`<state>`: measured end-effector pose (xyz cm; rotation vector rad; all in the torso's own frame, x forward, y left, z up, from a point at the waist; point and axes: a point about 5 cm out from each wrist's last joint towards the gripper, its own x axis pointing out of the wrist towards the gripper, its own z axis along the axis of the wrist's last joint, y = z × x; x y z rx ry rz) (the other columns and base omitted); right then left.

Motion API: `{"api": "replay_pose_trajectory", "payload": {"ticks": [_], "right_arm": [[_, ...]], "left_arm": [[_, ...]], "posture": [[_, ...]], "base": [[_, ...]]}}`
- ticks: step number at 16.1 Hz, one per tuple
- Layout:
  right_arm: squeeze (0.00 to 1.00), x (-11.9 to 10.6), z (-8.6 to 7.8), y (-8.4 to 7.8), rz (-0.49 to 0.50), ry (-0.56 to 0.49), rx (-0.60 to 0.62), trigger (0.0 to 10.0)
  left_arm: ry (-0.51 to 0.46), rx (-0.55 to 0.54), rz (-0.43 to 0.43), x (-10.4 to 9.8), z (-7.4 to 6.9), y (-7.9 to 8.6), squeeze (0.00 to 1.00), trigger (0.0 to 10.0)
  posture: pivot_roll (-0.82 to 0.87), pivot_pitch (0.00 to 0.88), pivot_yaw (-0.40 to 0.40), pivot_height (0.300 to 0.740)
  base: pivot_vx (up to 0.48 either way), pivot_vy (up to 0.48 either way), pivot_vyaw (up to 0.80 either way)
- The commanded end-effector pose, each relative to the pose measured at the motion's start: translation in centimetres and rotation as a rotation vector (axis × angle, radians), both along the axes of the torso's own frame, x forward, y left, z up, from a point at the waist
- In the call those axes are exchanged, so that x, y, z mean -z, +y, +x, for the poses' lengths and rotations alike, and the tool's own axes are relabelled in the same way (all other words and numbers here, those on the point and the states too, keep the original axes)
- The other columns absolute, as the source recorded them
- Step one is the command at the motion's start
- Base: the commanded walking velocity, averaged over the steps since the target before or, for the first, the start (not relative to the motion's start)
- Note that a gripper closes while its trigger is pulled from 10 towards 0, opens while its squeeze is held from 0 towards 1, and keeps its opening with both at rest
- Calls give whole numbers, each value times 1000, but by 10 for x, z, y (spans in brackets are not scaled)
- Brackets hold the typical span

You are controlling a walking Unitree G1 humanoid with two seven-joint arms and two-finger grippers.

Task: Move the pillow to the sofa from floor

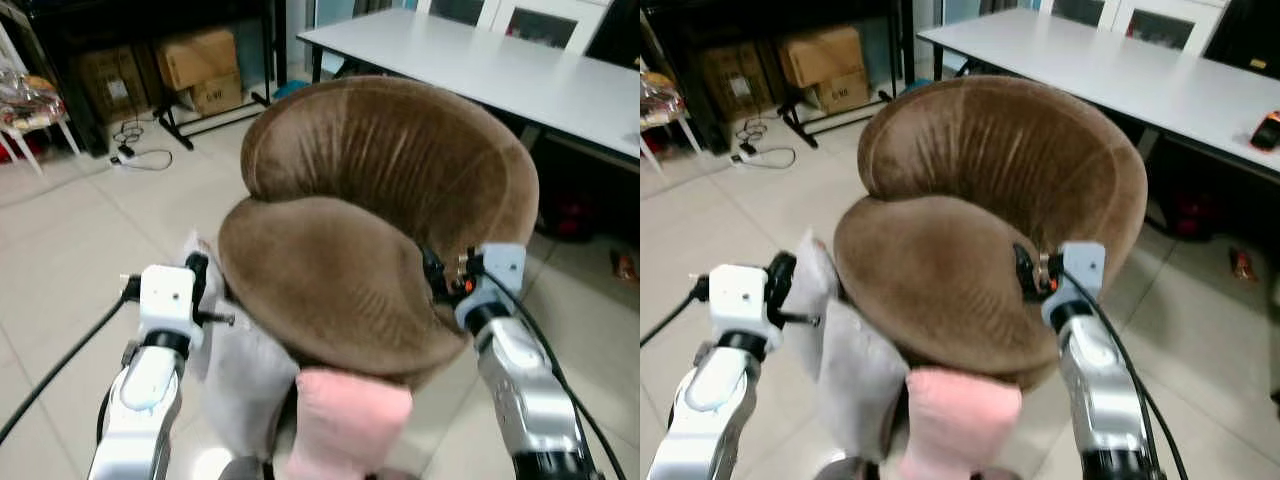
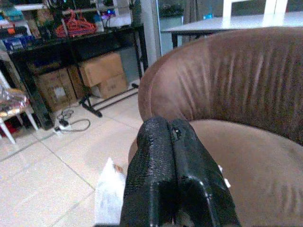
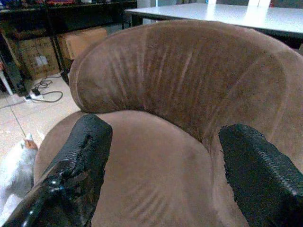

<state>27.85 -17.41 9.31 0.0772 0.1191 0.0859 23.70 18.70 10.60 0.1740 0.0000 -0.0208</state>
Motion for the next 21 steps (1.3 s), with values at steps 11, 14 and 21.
{"api": "replay_pose_trajectory", "payload": {"ticks": [11, 14, 21], "right_arm": [[0, 1, 1, 0, -36, 14, -1, 10000], [0, 2, 2, 0, -40, 24, 1, 10000], [0, 3, 3, -1, -111, 35, 2, 10000]], "left_arm": [[-18, 16, 36, 2, -1, -1, 0, 10000], [-21, 13, 28, 1, -1, 0, 0, 10000], [-20, 6, 21, 2, -1, 1, 0, 10000]], "posture": [[17, 9, -33, 610], [18, 21, -38, 610], [17, 27, -43, 610]], "base": [[24, 0, 0], [316, 0, 0], [352, 0, 0]]}}
